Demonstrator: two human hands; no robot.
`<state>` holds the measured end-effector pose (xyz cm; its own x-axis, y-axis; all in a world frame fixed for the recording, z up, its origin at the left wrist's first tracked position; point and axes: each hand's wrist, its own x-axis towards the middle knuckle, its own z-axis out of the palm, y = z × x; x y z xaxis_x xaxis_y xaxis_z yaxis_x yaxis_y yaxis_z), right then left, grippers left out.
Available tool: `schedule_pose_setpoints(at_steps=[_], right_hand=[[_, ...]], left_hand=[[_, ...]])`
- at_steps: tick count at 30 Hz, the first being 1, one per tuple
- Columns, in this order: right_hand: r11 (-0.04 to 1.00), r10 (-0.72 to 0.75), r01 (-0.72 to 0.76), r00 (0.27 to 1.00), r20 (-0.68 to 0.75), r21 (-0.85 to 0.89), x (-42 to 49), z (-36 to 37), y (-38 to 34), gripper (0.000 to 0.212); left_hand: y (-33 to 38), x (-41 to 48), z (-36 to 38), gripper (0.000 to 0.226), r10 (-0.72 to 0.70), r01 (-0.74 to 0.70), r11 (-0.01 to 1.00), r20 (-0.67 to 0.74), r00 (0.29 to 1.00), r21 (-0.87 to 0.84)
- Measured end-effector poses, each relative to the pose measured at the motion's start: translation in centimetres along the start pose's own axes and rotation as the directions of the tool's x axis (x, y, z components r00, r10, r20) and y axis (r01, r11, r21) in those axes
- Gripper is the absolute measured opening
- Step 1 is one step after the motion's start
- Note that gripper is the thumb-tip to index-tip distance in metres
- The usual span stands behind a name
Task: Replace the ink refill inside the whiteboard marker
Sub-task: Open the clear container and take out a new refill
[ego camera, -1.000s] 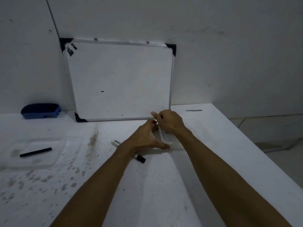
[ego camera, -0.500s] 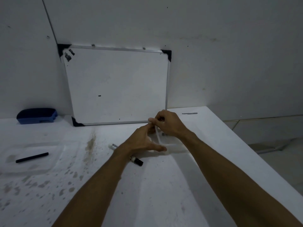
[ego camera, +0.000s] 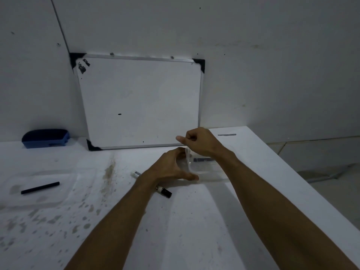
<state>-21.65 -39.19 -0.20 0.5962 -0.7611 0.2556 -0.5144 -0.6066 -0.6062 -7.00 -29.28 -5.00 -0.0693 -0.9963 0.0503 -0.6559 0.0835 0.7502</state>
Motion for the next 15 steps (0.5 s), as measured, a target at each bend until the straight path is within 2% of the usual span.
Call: schedule_pose_setpoints(at_steps=[4, 8, 10, 12, 15], right_hand=[[0.999, -0.022, 0.025, 0.996, -0.089, 0.032, -0.5, 0.3, 0.2, 0.051], [0.992, -0.027, 0.033, 0.998, 0.054, -0.122, -1.2, -0.5, 0.3, 0.037], [0.984, -0.082, 0.082, 0.997, 0.006, -0.156, -2.5, -1.6, 0.7, 0.041], [0.980, -0.157, 0.144, 0.983, -0.090, -0.136, -4.5, -2.3, 0.4, 0.036], [0.980, -0.163, 0.159, 0.986, -0.024, -0.122, -7.3, -2.2, 0.5, 0.034]], left_hand=[[-0.2, 0.1, -0.1, 0.107, 0.011, -0.011, 1.000, 0.002, 1.000, 0.010], [-0.2, 0.0, 0.0, 0.099, 0.036, -0.036, 0.999, -0.013, 0.999, -0.022], [-0.3, -0.1, -0.1, 0.097, 0.038, -0.039, 0.998, -0.018, 0.999, -0.052], [-0.3, 0.0, -0.1, 0.093, 0.040, -0.041, 0.997, -0.012, 0.999, -0.071], [0.0, -0.1, 0.0, 0.099, 0.042, -0.043, 0.999, -0.018, 0.999, -0.033]])
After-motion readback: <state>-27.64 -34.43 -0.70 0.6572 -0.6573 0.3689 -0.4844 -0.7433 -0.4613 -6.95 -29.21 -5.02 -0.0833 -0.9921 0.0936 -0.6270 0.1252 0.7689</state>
